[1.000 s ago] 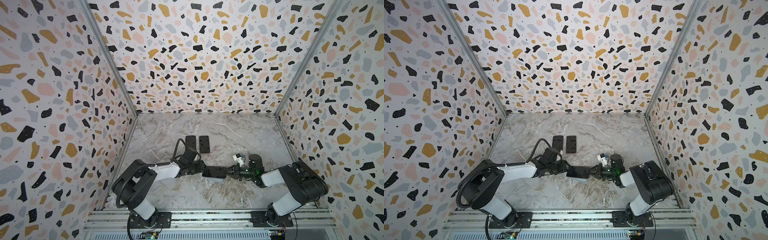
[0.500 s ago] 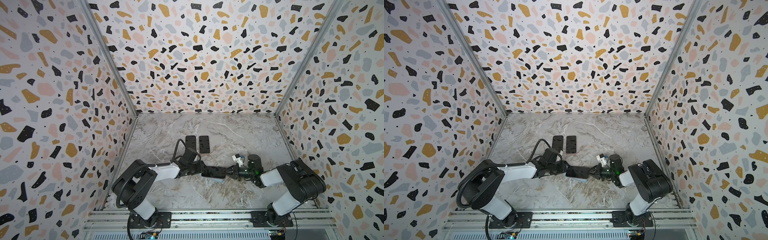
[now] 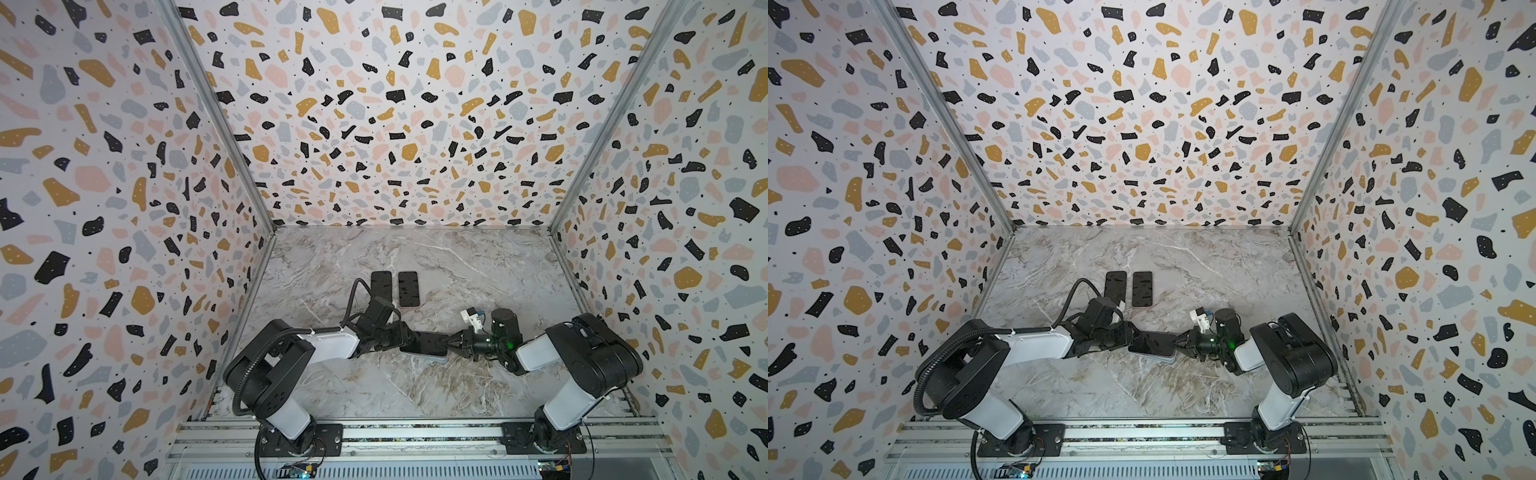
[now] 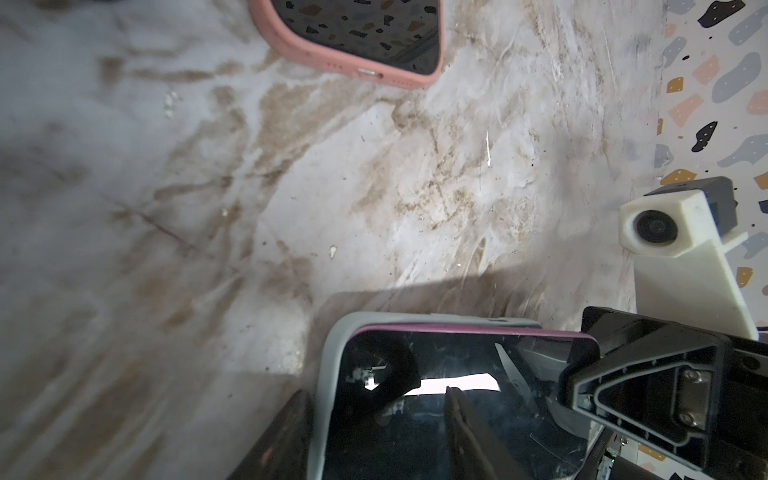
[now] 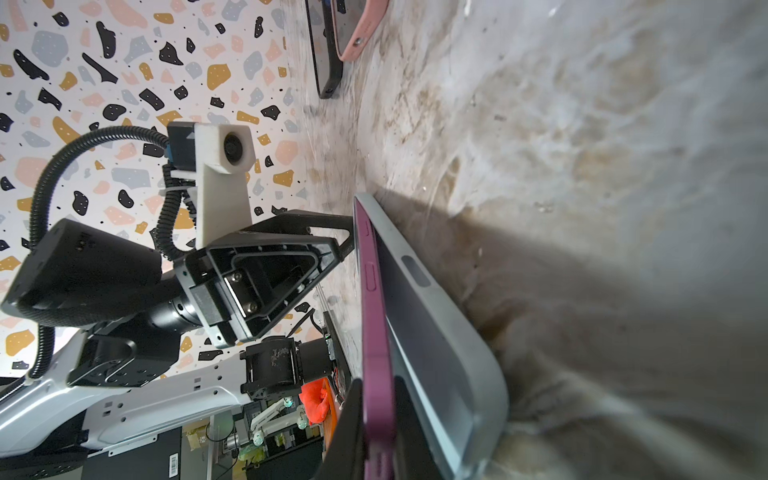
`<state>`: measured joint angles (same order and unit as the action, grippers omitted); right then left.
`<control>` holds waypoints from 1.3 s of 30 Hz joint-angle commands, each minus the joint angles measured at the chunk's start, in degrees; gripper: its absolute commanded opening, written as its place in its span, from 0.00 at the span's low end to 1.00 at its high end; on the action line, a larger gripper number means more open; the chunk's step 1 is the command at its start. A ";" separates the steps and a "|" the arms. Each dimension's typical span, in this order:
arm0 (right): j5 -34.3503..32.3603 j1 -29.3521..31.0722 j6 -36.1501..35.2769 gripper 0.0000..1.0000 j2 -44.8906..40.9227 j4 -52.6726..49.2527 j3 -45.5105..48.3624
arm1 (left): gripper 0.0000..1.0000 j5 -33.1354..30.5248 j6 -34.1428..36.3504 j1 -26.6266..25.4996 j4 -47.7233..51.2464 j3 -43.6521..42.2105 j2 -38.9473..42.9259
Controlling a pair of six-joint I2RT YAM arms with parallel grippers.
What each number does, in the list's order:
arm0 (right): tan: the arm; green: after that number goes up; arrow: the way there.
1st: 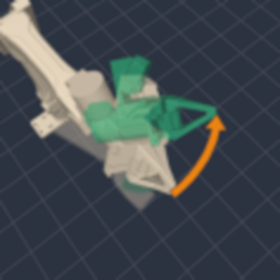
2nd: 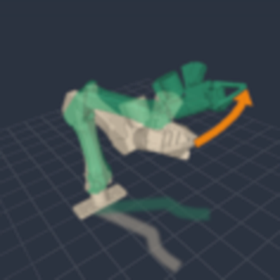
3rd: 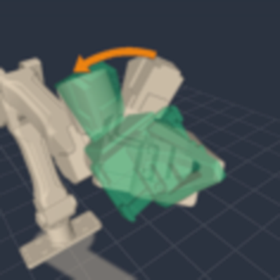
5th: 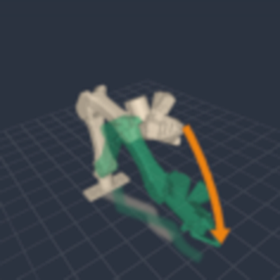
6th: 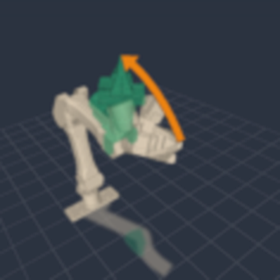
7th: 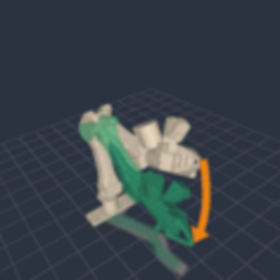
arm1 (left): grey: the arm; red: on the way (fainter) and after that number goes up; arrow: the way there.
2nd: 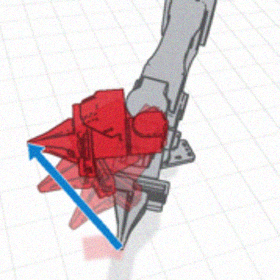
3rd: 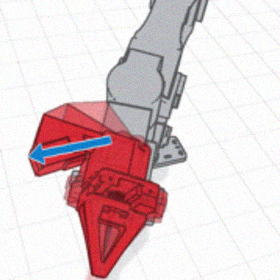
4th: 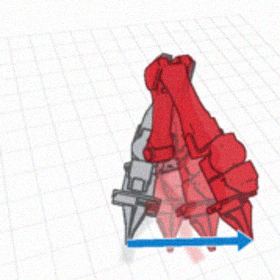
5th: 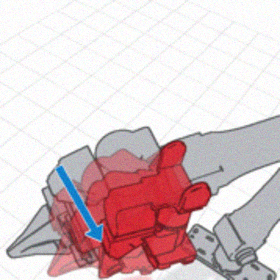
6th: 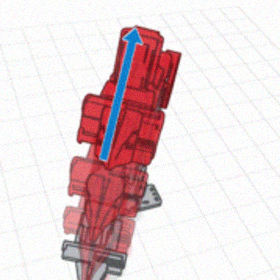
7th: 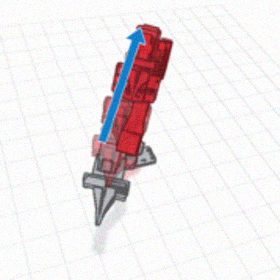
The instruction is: Put the phone into the phone case
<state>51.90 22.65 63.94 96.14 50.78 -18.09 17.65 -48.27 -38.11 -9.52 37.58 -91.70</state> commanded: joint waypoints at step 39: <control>-8.95 6.81 1.24 0.00 2.76 -7.06 -1.47 | 0.52 1.29 -2.05 -4.65 -6.12 -1.22 -1.01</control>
<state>46.46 26.50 65.39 98.52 53.34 -18.94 10.79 -49.12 -39.38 -11.62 37.12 -91.64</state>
